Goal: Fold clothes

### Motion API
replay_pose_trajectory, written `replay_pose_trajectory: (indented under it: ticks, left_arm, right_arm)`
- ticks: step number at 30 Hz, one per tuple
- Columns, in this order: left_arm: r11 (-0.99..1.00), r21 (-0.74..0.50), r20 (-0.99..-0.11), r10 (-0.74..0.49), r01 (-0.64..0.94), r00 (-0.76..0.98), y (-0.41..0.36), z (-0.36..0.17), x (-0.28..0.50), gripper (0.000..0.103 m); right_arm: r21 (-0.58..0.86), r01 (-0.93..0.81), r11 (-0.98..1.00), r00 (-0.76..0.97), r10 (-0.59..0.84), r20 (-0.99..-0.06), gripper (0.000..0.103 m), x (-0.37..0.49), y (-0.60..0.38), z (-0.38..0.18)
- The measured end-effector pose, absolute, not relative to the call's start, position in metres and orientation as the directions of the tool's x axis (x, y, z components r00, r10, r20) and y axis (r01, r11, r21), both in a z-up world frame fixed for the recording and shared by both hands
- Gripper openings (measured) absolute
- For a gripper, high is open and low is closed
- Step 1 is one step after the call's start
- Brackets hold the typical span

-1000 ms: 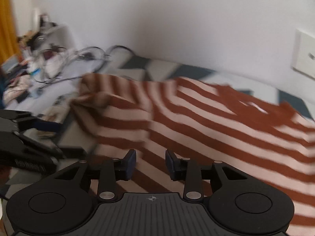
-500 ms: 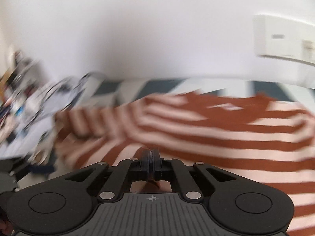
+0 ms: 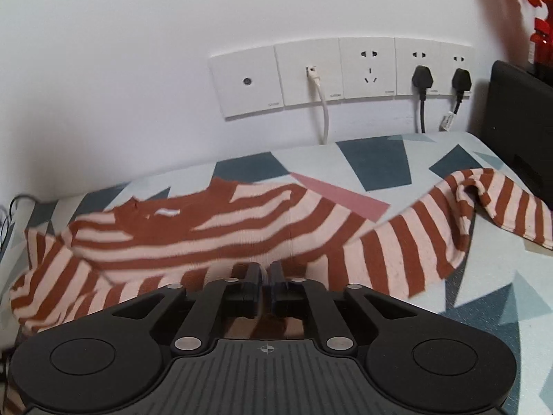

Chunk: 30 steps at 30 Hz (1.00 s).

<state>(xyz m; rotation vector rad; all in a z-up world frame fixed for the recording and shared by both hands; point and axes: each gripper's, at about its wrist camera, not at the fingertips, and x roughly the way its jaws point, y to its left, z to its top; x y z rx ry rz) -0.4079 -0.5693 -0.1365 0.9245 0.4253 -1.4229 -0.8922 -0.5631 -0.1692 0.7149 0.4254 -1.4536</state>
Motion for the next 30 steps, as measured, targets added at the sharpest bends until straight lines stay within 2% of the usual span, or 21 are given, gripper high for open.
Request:
replay_pose_trajectory:
  ticks: [2,4,6,8,13,14,16,19,24,26,30]
  left_arm:
    - [-0.104,0.289,-0.738,-0.658,0.952,0.152,-0.574,-0.137,-0.41,0.088]
    - [-0.1,0.293,-0.73,-0.665,0.951,0.155,-0.579,-0.138,-0.412,0.088]
    - [-0.094,0.298,-0.723,-0.672,0.95,0.16,-0.584,-0.139,-0.413,0.088]
    - [-0.084,0.3,-0.717,-0.677,0.95,0.167,-0.588,-0.139,-0.413,0.088]
    - [-0.076,0.324,-0.699,-0.691,0.943,0.184,-0.592,-0.14,-0.415,0.088]
    - [-0.079,0.331,-0.696,-0.694,0.94,0.186,-0.592,-0.141,-0.416,0.088]
    - [-0.085,0.349,-0.69,-0.697,0.933,0.194,-0.594,-0.141,-0.419,0.088]
    - [-0.099,0.37,-0.686,-0.7,0.924,0.199,-0.596,-0.141,-0.422,0.088]
    - [-0.102,0.336,-0.692,-0.701,0.936,0.172,-0.602,-0.139,-0.427,0.088]
    - [-0.091,0.348,-0.686,-0.703,0.933,0.187,-0.604,-0.14,-0.431,0.088]
    - [-0.098,0.381,-0.668,-0.717,0.919,0.2,-0.606,-0.141,-0.438,0.088]
  right_arm:
    - [0.138,0.99,-0.01,0.086,-0.736,-0.672,0.018,-0.888,-0.557,-0.171]
    - [0.13,0.991,0.005,0.093,-0.725,-0.682,0.019,-0.887,-0.549,-0.172]
    - [0.16,0.987,0.022,0.129,-0.705,-0.697,0.022,-0.888,-0.545,-0.176]
    - [0.159,0.987,0.027,0.134,-0.687,-0.715,0.028,-0.885,-0.543,-0.182]
    - [0.23,0.973,0.0,0.172,-0.664,-0.728,0.034,-0.881,-0.554,-0.196]
    - [0.239,0.971,-0.001,0.176,-0.671,-0.72,0.028,-0.88,-0.557,-0.197]
    - [0.258,0.966,0.001,0.192,-0.672,-0.715,0.004,-0.882,-0.569,-0.195]
    - [0.313,0.949,-0.04,0.175,-0.759,-0.627,0.003,-0.903,-0.581,-0.169]
    - [0.342,0.919,-0.194,-0.027,-0.899,-0.437,0.003,-0.957,-0.577,-0.108]
    - [0.351,0.915,-0.2,-0.024,-0.894,-0.448,0.004,-0.972,-0.578,-0.104]
    - [0.34,0.918,-0.205,0.019,-0.834,-0.552,0.004,-0.98,-0.583,-0.127]
